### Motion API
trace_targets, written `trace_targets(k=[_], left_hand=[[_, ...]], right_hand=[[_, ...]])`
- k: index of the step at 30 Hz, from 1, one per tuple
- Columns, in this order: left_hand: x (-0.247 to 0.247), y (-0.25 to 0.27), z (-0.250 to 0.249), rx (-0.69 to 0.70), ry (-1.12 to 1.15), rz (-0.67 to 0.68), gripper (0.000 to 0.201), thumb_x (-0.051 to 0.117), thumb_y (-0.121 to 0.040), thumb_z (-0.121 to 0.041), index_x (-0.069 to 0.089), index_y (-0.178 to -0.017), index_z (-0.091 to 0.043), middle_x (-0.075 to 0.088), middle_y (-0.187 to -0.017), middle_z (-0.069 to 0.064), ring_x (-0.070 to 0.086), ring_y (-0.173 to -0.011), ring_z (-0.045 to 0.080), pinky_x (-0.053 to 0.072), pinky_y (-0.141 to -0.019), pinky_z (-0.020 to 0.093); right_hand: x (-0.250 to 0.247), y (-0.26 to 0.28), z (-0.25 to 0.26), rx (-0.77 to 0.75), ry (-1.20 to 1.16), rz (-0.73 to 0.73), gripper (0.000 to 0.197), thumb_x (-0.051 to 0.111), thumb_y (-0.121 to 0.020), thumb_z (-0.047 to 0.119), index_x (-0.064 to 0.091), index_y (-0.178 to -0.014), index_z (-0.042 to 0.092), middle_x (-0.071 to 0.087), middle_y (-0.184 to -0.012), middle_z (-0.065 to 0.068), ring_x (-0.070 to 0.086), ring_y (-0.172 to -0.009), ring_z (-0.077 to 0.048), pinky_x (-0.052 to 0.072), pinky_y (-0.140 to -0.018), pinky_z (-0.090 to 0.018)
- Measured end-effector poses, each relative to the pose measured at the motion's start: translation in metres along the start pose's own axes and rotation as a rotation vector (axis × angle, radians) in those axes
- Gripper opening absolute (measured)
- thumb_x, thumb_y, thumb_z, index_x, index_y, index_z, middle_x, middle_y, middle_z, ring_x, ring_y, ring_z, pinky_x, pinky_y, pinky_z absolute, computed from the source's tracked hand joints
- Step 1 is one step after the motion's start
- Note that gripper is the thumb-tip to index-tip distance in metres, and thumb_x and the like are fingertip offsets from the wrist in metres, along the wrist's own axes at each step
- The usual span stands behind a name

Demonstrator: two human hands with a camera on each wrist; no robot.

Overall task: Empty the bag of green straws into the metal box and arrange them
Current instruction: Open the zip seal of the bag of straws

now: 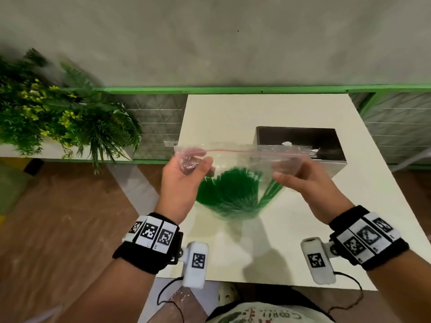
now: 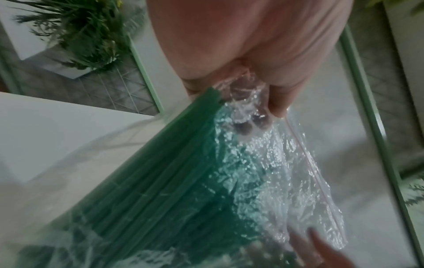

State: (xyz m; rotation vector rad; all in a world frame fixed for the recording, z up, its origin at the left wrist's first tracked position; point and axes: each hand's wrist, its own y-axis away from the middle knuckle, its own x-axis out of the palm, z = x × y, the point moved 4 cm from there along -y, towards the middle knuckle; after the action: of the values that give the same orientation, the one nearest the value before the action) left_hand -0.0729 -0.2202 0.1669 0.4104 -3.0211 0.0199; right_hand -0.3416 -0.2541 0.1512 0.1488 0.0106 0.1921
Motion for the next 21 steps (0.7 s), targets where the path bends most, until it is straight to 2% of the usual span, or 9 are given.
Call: trace_targets(k=[2, 4, 6, 8, 9, 11, 13, 17, 21], left_hand=[[0.009, 0.001, -0.002, -0.004, -0.005, 0.036, 0.019, 0.071, -0.089, -0.016, 0.067, -0.105, -0.007, 0.073, -0.087, 0.009, 0.071, -0.076, 0.012, 0.056, -0.074, 0.02], [0.018, 0.001, -0.003, -0.014, -0.01, 0.055, 0.021, 0.07, -0.087, -0.023, 0.07, -0.101, -0.007, 0.076, -0.09, 0.006, 0.072, -0.081, 0.007, 0.055, -0.076, 0.018], [0.024, -0.001, -0.007, -0.004, -0.027, 0.081, 0.016, 0.07, -0.089, -0.021, 0.073, -0.098, -0.008, 0.078, -0.09, 0.004, 0.073, -0.084, 0.009, 0.055, -0.079, 0.019], [0.031, -0.002, -0.011, 0.008, -0.032, 0.123, 0.011, 0.068, -0.093, -0.014, 0.072, -0.098, -0.004, 0.077, -0.081, 0.003, 0.073, -0.076, 0.013, 0.056, -0.077, 0.022], [0.034, -0.002, -0.013, 0.012, -0.033, 0.144, 0.009, 0.069, -0.093, -0.011, 0.071, -0.098, -0.004, 0.075, -0.076, 0.002, 0.071, -0.07, 0.014, 0.057, -0.073, 0.023], [0.039, -0.002, -0.018, 0.026, -0.037, 0.166, 0.007, 0.071, -0.091, -0.009, 0.071, -0.097, -0.006, 0.072, -0.071, 0.0, 0.067, -0.061, 0.014, 0.056, -0.064, 0.024], [0.039, -0.003, -0.02, 0.024, -0.052, 0.165, 0.009, 0.074, -0.088, -0.013, 0.073, -0.095, -0.009, 0.073, -0.071, -0.001, 0.067, -0.059, 0.013, 0.057, -0.061, 0.025], [0.037, -0.005, -0.023, 0.005, -0.042, 0.2, 0.008, 0.076, -0.081, -0.018, 0.076, -0.088, -0.015, 0.078, -0.076, -0.001, 0.071, -0.066, 0.012, 0.056, -0.068, 0.022], [0.034, -0.006, -0.028, 0.023, -0.026, 0.23, 0.015, 0.075, -0.078, -0.022, 0.077, -0.087, -0.01, 0.078, -0.077, 0.001, 0.074, -0.075, 0.014, 0.057, -0.076, 0.023]], right_hand=[[-0.004, 0.008, 0.018, -0.126, 0.129, -0.081, 0.081, 0.08, -0.075, 0.052, 0.041, -0.143, 0.031, 0.06, -0.133, 0.009, 0.057, -0.125, -0.012, 0.046, -0.099, -0.036], [0.001, 0.017, 0.046, -0.314, 0.409, -0.124, 0.088, 0.069, -0.077, 0.064, 0.03, -0.149, 0.033, 0.054, -0.139, 0.009, 0.047, -0.132, -0.007, 0.039, -0.105, -0.03], [0.016, 0.019, 0.07, -0.496, 0.808, -0.139, 0.075, 0.06, -0.086, 0.064, 0.036, -0.148, 0.028, 0.055, -0.138, 0.005, 0.047, -0.131, -0.012, 0.035, -0.109, -0.035], [0.033, 0.011, 0.08, -0.586, 1.119, -0.057, 0.053, 0.053, -0.093, 0.059, 0.055, -0.136, 0.027, 0.065, -0.125, 0.006, 0.057, -0.119, -0.017, 0.037, -0.11, -0.048], [0.039, 0.006, 0.079, -0.57, 1.125, 0.037, 0.043, 0.054, -0.095, 0.054, 0.064, -0.127, 0.027, 0.07, -0.116, 0.007, 0.063, -0.11, -0.016, 0.041, -0.106, -0.05], [0.046, 0.002, 0.074, -0.49, 0.898, 0.208, 0.025, 0.062, -0.093, 0.04, 0.074, -0.106, 0.023, 0.073, -0.097, 0.005, 0.069, -0.09, -0.014, 0.054, -0.089, -0.046], [0.046, 0.001, 0.07, -0.42, 0.741, 0.222, 0.013, 0.067, -0.09, 0.033, 0.074, -0.094, 0.022, 0.069, -0.086, 0.0, 0.068, -0.08, -0.017, 0.056, -0.076, -0.046], [0.048, 0.002, 0.069, -0.255, 0.476, 0.28, 0.014, 0.068, -0.093, 0.035, 0.07, -0.095, 0.021, 0.058, -0.079, -0.026, 0.052, -0.064, -0.031, 0.048, -0.061, -0.049], [0.04, -0.002, 0.07, -0.264, 0.54, 0.231, 0.012, 0.066, -0.096, 0.026, 0.074, -0.092, 0.019, 0.061, -0.072, -0.019, 0.048, -0.06, -0.029, 0.042, -0.056, -0.04]])
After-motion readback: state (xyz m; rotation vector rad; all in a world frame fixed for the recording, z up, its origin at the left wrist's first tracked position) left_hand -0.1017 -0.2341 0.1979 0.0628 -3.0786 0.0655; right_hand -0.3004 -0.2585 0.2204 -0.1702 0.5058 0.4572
